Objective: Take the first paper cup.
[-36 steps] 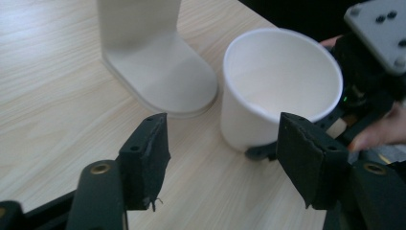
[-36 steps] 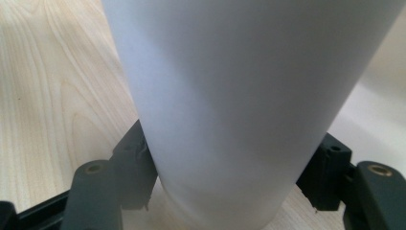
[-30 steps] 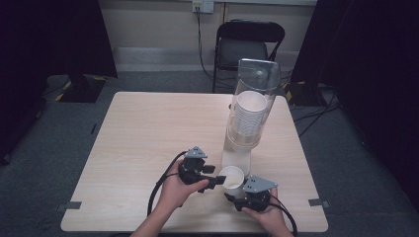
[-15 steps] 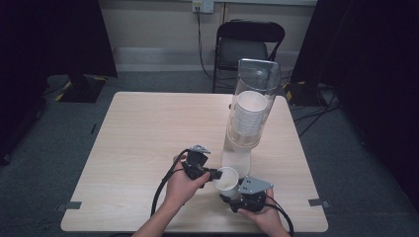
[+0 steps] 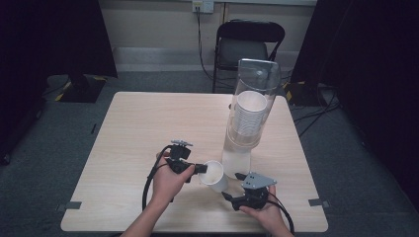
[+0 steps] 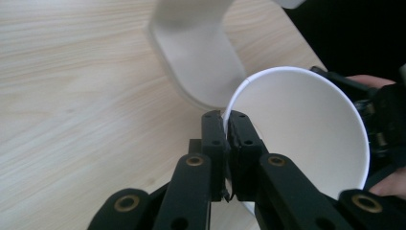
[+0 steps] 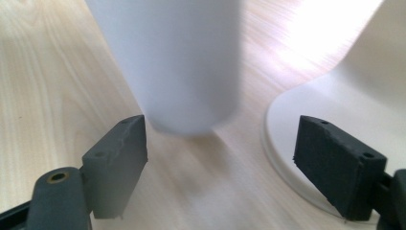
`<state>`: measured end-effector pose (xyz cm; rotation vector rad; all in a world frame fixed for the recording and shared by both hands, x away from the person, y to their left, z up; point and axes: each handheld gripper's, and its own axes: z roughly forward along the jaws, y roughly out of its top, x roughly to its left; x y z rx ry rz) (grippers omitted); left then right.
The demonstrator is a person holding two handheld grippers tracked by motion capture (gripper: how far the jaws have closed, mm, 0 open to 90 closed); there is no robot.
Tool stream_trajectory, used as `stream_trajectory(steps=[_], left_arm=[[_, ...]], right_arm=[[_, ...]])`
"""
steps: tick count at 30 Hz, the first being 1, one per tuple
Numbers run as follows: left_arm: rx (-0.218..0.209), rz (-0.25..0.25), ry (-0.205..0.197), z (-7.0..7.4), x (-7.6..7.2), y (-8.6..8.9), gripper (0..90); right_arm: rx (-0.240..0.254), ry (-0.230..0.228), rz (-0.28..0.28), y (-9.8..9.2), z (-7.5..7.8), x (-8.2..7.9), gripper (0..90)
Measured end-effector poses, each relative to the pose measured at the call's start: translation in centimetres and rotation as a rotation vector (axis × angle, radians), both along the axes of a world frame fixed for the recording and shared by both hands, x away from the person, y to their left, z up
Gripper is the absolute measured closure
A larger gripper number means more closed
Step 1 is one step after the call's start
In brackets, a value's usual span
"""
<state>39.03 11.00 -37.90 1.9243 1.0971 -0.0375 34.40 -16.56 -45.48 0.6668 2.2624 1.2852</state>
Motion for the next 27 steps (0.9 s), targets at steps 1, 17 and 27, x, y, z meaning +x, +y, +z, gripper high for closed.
stream_trajectory(steps=[1, 17, 27], left_arm=[[0.011, 0.008, -0.006, -0.1, 0.1, 0.4, 86.7], [0.085, 0.212, -0.008, -0.2, 1.9, 5.0, 86.4], [0.144, 0.276, -0.009, -0.5, 3.0, 5.9, 86.2]], right_arm=[[0.002, 0.005, -0.006, -0.1, 0.1, 0.1, 17.7], [0.042, 0.017, -0.086, -1.3, 0.8, 1.2, 15.1], [0.047, 0.029, -0.112, -2.0, 0.9, 1.5, 15.2]])
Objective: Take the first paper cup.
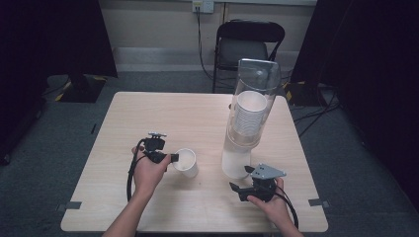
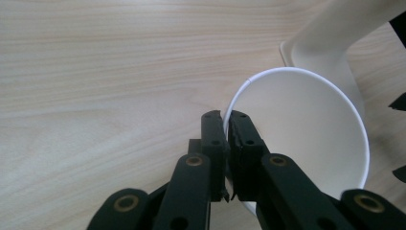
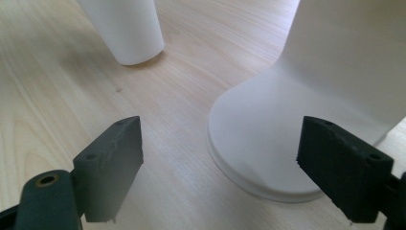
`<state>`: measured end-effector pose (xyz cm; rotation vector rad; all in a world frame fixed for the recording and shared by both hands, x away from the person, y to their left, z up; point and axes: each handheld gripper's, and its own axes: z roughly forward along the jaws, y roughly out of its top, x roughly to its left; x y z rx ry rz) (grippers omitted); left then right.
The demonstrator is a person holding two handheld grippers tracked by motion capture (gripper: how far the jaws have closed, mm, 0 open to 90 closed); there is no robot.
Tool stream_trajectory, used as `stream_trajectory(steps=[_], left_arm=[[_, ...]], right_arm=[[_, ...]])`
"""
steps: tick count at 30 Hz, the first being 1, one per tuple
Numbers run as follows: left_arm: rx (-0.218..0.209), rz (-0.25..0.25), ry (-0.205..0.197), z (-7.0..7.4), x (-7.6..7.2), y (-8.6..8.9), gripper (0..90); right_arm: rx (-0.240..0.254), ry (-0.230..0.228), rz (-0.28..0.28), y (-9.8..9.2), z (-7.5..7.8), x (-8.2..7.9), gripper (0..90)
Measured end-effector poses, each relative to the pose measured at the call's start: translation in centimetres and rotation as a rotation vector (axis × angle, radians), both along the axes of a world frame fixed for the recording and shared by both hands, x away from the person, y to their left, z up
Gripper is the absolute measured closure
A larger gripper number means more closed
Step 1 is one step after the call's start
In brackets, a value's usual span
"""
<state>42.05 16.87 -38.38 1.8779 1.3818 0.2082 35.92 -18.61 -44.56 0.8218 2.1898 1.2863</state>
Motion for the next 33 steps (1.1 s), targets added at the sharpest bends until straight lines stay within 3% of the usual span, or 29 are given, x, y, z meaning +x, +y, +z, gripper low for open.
stream_trajectory(steps=[2, 5, 10, 11, 18, 22, 27, 30, 33], left_arm=[[0.003, 0.019, -0.002, 0.2, 0.3, 0.2, 86.2], [0.042, 0.032, -0.015, 0.5, 0.6, 0.2, 86.1], [0.044, 0.032, 0.008, 0.2, 1.0, 0.6, 82.3], [0.027, 0.03, 0.001, 0.1, 0.9, 0.6, 79.2], [-0.034, -0.026, -0.111, 0.7, -0.2, 0.9, 53.0], [-0.058, -0.077, -0.15, 0.8, -1.3, 1.2, 46.1], [-0.03, -0.105, -0.221, 0.4, -3.2, 2.4, 37.4], [-0.026, -0.137, -0.235, -0.4, -4.2, 3.2, 35.8], [0.008, -0.161, -0.25, -1.5, -5.0, 3.7, 31.9]], right_arm=[[-0.003, 0.002, 0.002, -0.1, 0.0, 0.0, 15.2], [-0.005, 0.003, -0.003, -0.1, 0.0, 0.0, 15.1], [-0.003, 0.007, -0.013, -0.3, 0.0, 0.2, 15.2], [-0.003, 0.007, -0.015, -0.4, 0.0, 0.2, 15.3], [0.01, 0.009, -0.031, -0.7, 0.3, 0.5, 15.2], [0.015, 0.016, -0.034, -0.9, 0.5, 0.7, 15.2], [0.032, 0.036, -0.052, -1.2, 0.5, 1.1, 15.3], [0.033, 0.04, -0.06, -1.4, 0.6, 1.5, 15.2], [0.032, 0.029, -0.066, -1.4, 1.0, 1.7, 15.3]])
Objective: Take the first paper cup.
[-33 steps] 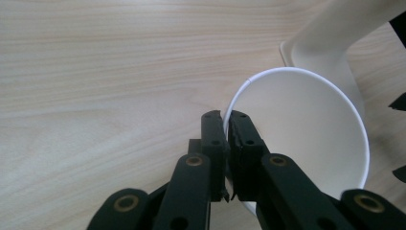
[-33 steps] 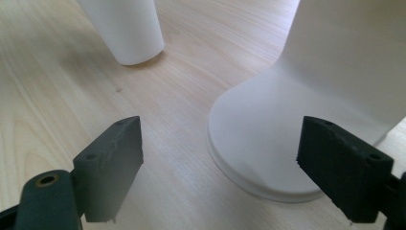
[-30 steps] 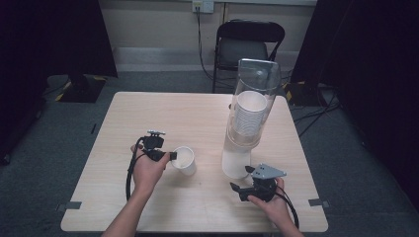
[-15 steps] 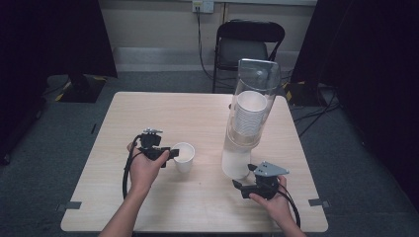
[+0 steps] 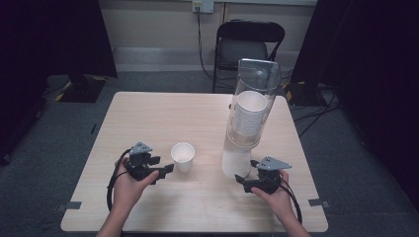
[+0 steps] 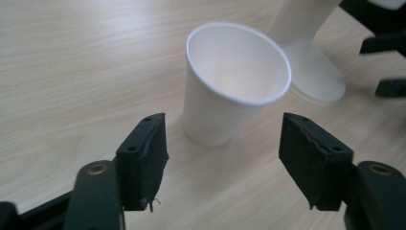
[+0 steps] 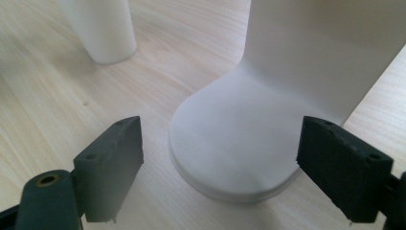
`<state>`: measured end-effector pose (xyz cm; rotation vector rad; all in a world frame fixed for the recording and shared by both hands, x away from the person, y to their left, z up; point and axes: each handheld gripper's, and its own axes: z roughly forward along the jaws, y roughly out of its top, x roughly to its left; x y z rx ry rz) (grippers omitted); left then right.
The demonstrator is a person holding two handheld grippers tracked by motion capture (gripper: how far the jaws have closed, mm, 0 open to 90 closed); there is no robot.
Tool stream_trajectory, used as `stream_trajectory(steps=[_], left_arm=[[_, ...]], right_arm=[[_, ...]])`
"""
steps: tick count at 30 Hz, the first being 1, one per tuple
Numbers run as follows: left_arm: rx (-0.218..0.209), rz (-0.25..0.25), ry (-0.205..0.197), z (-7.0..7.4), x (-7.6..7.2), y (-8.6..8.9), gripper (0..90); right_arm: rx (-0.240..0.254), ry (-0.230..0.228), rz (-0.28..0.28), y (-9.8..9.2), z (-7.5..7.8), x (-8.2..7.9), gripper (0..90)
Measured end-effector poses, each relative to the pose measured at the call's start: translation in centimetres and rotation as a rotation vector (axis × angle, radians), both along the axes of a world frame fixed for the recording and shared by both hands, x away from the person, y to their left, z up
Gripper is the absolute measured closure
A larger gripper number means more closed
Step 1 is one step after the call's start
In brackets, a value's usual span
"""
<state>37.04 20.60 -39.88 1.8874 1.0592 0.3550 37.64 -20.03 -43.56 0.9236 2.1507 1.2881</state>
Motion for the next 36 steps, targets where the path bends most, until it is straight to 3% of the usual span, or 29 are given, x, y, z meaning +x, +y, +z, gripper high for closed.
stream_trajectory(steps=[7, 13, 16, 18, 21, 26, 36], left_arm=[[0.062, -0.055, 0.01, -3.8, -1.3, 0.5, 22.9], [0.136, -0.122, -0.014, -5.7, -2.0, 0.0, 19.1], [0.146, -0.153, -0.016, -6.3, -2.2, -0.3, 18.9], [0.171, -0.162, -0.008, -6.6, -2.3, -0.4, 18.9], [0.196, -0.197, -0.044, -7.0, -2.5, -0.6, 16.1], [0.232, -0.213, -0.104, -7.4, -2.8, -0.6, 15.2], [0.232, -0.213, -0.1, -7.4, -2.8, -0.7, 15.1]], right_arm=[[0.019, -0.005, -0.014, -0.3, 0.6, 0.5, 15.8], [0.042, -0.036, -0.025, -0.4, 1.6, 0.9, 15.2], [0.094, -0.054, -0.029, -0.6, 2.2, 1.0, 14.6], [0.091, -0.058, -0.039, -0.7, 2.5, 1.3, 14.6], [0.096, -0.063, -0.052, -0.8, 3.0, 1.7, 14.7], [0.104, -0.063, -0.076, -0.6, 3.6, 2.3, 14.7], [0.103, -0.089, -0.06, 0.2, 4.3, 2.6, 15.1]])
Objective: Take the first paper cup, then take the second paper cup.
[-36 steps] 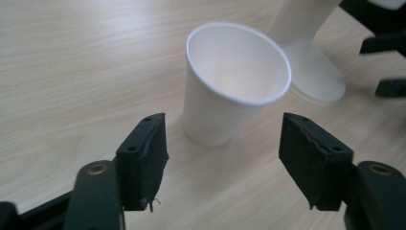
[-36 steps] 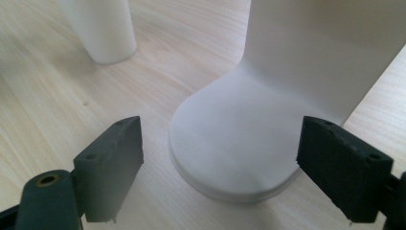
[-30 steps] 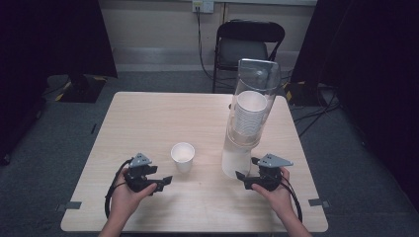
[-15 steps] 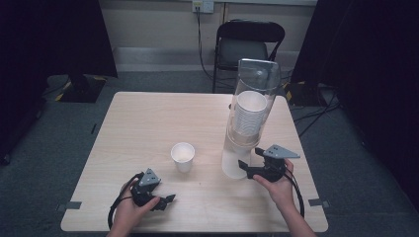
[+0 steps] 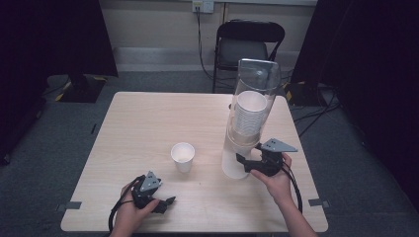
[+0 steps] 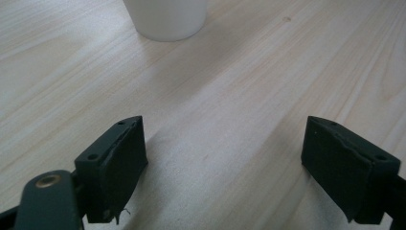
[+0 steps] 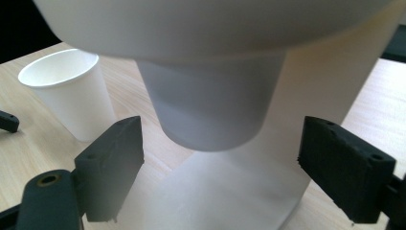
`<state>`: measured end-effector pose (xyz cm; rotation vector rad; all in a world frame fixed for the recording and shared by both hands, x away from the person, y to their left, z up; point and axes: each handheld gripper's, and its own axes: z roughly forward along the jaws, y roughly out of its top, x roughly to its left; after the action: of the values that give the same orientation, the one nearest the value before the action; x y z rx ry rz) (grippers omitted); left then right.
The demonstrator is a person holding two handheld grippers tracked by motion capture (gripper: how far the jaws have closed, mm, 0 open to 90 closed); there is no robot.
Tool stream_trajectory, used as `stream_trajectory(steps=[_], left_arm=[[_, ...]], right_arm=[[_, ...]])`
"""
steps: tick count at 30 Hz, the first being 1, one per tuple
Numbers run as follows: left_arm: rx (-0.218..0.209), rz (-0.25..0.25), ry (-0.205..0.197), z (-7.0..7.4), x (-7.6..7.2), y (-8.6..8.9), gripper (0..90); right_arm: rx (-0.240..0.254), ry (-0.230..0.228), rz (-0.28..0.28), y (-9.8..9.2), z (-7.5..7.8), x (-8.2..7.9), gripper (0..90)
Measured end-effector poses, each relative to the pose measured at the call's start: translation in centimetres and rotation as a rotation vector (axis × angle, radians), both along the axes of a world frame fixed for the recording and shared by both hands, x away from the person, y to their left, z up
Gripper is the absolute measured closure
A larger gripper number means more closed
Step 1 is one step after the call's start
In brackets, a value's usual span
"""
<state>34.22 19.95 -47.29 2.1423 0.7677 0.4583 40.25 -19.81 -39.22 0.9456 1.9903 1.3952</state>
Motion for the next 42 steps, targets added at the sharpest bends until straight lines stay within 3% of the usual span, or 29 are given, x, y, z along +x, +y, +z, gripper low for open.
stream_trajectory(steps=[7, 13, 19, 21, 24, 27, 42], left_arm=[[-0.002, 0.001, 0.0, 0.0, 0.0, 0.0, 15.1], [-0.001, 0.0, -0.001, 0.0, 0.0, 0.0, 15.1], [-0.002, 0.0, -0.002, 0.0, 0.0, 0.0, 15.0], [-0.001, -0.001, -0.001, 0.0, 0.0, 0.0, 15.1], [-0.003, 0.0, -0.002, 0.0, 0.0, 0.0, 15.0], [-0.001, 0.0, -0.001, 0.0, 0.0, 0.0, 15.1], [-0.002, 0.0, 0.0, 0.0, 0.0, 0.0, 15.1]], right_arm=[[0.011, -0.019, 0.023, 0.9, 0.6, 0.4, 16.5], [0.024, -0.031, 0.002, 1.2, 0.4, 0.5, 20.7], [0.04, -0.073, -0.001, 1.6, 0.4, 0.5, 24.5], [0.071, -0.068, 0.0, 1.6, 0.3, 0.8, 28.0], [0.066, -0.078, -0.004, 1.4, 0.2, 0.9, 33.4], [0.048, -0.081, 0.003, 1.3, 0.2, 0.9, 33.8], [0.053, -0.096, 0.006, 1.3, -0.1, 0.8, 34.5]])
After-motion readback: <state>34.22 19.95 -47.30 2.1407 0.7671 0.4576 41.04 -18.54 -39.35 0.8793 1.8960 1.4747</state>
